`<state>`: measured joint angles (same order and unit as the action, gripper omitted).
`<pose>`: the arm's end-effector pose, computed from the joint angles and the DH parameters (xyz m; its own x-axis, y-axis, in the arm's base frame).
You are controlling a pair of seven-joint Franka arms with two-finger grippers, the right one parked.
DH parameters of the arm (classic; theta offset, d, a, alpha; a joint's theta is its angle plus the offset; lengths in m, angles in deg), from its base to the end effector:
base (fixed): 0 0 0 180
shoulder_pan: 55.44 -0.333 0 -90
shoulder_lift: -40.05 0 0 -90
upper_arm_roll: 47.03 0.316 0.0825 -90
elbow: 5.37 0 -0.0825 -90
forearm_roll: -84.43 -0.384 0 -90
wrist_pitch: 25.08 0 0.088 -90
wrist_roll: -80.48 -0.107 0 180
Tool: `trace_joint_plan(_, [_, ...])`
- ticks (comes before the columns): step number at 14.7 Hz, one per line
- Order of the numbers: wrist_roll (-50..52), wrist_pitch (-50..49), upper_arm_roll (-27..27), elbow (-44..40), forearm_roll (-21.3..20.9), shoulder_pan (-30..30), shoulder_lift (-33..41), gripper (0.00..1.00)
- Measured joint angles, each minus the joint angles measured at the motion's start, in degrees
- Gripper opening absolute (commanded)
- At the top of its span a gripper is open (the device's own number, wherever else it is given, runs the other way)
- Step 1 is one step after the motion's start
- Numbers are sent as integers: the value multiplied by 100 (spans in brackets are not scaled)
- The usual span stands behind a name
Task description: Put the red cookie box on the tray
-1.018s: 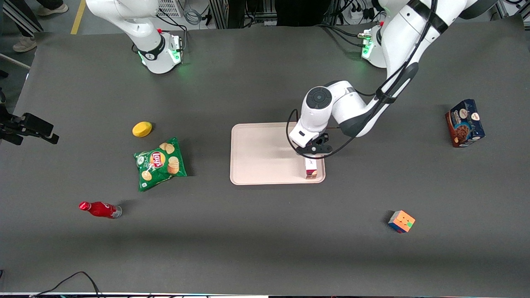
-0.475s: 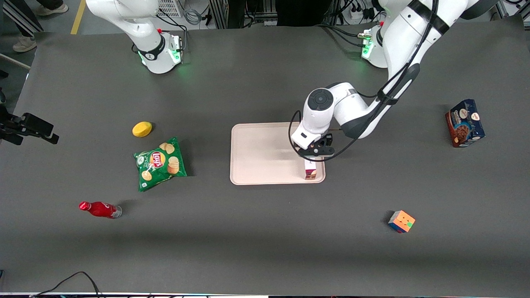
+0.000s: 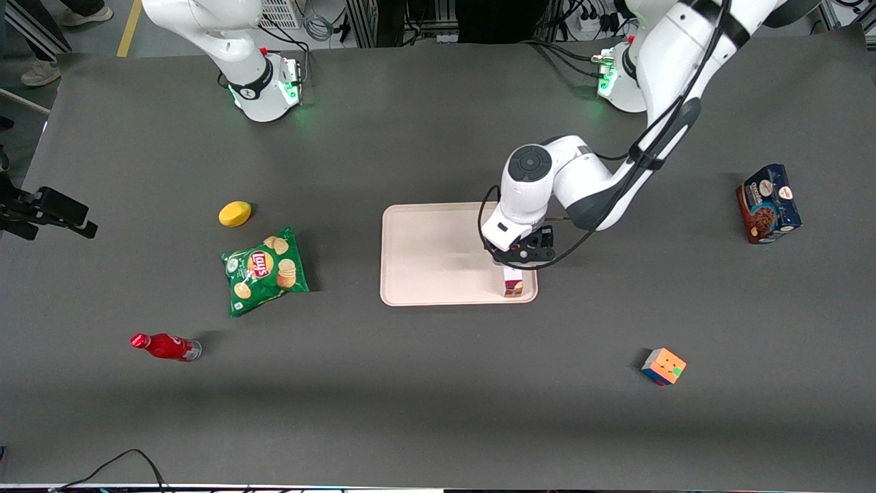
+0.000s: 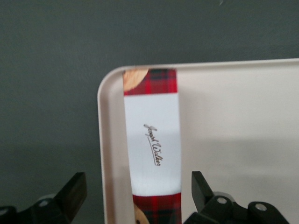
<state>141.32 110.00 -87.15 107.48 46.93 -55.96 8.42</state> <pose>0.4871 -0.3705 0.2461 0.9944 -0.0276 0.1024 -0.0224 -0.9984 -0.0519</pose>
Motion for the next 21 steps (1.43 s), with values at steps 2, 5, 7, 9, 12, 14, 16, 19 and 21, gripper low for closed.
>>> trace_joint_plan(2, [-635, -733, -280, -347, 67, -10, 281, 100])
trace_joint_plan(5, [-1618, -2161, -551, -1170, 1144, -3, 904, 100])
trace_joint_plan(7, [-2128, -3139, -542, -1784, 1632, -19, 1465, 100])
trace_joint_plan(9, [-2631, -4054, -404, -2232, 1813, -38, 2104, 100])
trace_joint_plan(12, [-4190, -4915, 593, -2632, 2569, -56, 2997, 100])
trace_joint_plan(14, [-5324, -5056, 1641, -2650, 3081, -89, 3422, 100])
trace_joint_plan(16, [-5853, -5183, 2512, -2566, 3480, -125, 3564, 100])
trace_joint_plan(19, [-5992, -4662, 3096, -1925, 3684, -134, 3626, 100])
trace_joint_plan(21, [-5988, -3990, 3216, -1199, 3708, -128, 3799, 100])
